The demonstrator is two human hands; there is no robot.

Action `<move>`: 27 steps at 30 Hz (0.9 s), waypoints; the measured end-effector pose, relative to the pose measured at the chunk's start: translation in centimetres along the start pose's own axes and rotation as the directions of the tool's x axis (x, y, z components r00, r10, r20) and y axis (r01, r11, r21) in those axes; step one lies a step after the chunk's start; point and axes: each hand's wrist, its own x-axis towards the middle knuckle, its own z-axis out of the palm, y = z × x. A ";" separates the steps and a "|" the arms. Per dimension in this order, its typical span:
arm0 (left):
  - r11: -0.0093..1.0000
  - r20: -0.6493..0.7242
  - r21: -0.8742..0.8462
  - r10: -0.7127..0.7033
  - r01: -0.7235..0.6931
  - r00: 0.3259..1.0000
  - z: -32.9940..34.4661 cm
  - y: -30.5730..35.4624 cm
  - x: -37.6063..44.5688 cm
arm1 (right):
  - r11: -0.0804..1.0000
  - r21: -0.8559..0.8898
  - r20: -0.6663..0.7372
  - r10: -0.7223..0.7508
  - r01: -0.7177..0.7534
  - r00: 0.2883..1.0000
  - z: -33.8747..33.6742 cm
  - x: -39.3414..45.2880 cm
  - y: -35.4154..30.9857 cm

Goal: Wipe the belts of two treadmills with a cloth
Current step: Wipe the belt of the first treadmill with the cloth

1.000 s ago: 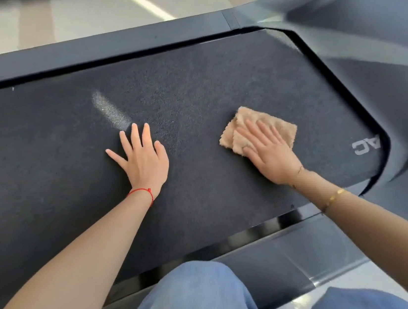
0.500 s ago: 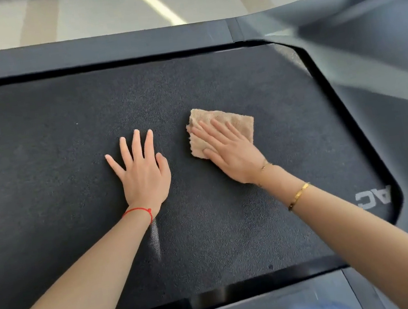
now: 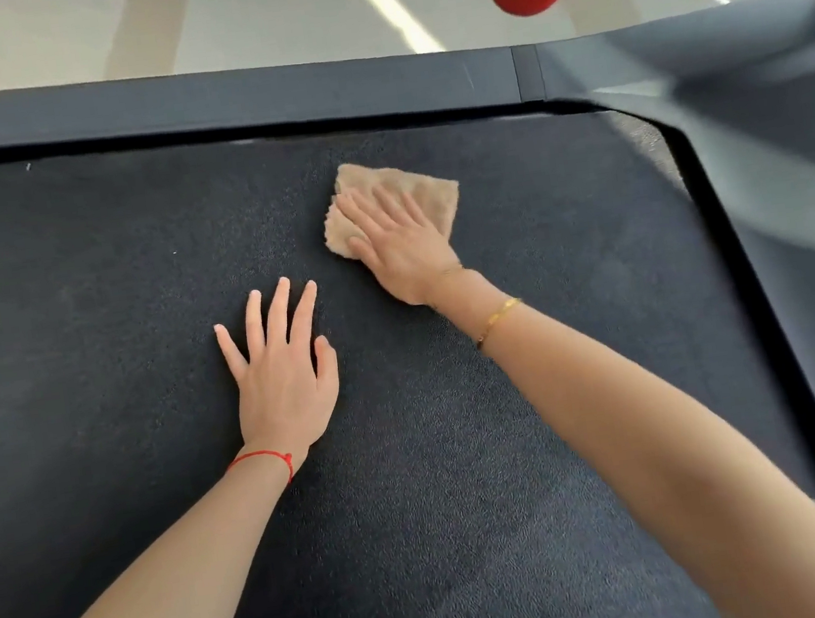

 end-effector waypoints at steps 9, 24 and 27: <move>1.000 0.010 -0.005 -0.010 0.010 1.000 -0.4 0.3 -0.1 | 0.939 -0.022 -0.057 0.342 -0.344 0.938 -3.3 -0.7 13.6; 1.000 -0.010 -0.016 -0.004 0.003 1.000 0.0 0.1 -0.1 | 1.000 -0.019 -0.013 0.002 -0.002 1.000 0.4 -9.0 4.4; 1.000 -0.006 -0.027 0.006 -0.006 1.000 0.1 -0.1 -0.1 | 1.000 -0.020 -0.004 -0.017 0.017 1.000 0.3 -11.3 6.2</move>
